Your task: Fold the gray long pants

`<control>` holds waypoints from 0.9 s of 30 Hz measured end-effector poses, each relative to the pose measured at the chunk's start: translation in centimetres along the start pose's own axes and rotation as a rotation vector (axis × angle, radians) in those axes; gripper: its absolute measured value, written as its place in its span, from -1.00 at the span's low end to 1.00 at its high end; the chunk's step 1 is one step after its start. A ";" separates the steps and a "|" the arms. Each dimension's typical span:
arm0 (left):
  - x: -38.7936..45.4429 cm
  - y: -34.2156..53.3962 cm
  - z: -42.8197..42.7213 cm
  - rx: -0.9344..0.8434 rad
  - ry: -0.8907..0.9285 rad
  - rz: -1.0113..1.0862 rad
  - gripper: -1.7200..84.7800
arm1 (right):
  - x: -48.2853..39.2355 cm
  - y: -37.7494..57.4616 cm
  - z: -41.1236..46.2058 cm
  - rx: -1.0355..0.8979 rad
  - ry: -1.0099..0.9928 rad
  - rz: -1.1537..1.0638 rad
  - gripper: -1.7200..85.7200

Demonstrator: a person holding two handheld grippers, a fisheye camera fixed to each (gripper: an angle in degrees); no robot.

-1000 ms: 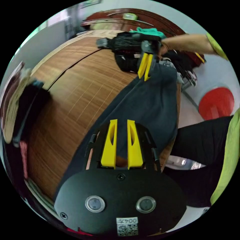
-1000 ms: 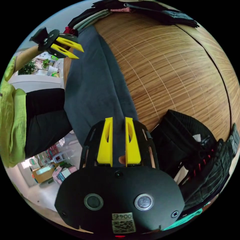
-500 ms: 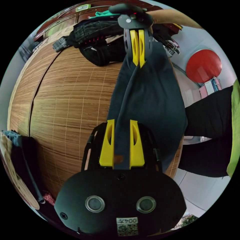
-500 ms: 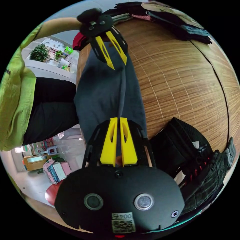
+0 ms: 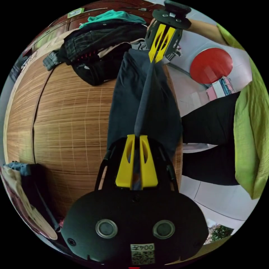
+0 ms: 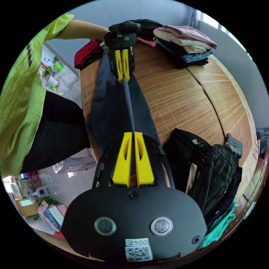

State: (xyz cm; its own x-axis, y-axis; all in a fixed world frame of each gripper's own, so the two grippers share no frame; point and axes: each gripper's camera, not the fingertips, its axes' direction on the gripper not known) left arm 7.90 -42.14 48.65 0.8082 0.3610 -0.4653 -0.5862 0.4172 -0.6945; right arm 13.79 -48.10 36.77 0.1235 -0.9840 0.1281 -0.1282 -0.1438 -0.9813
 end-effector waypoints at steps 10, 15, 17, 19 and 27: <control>-11.3 -0.3 14.9 -0.009 0.049 -0.427 -0.93 | 7.6 4.5 14.3 -0.060 -0.198 0.432 -0.93; -9.2 3.0 11.8 0.051 -0.053 -0.439 -0.90 | 3.3 12.5 8.3 0.009 -0.104 0.686 -0.97; -8.3 5.0 11.1 0.050 -0.134 -0.486 -0.87 | 0.2 15.8 7.6 0.021 -0.091 0.774 -0.97; -7.8 6.9 11.6 0.033 -0.180 -0.543 -0.84 | -4.3 18.9 9.3 -0.019 -0.046 0.852 -0.97; 0.6 6.0 22.5 -0.074 -0.313 -0.463 -0.93 | -13.9 22.5 21.5 -0.063 0.131 0.982 -0.98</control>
State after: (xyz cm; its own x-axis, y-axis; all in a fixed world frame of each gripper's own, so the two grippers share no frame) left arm 3.63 -20.64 56.55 0.9182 0.3891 0.0738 -0.1599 0.5349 -0.8297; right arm 30.38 -35.39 9.79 -0.1749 -0.6724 -0.7192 -0.1673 0.7402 -0.6513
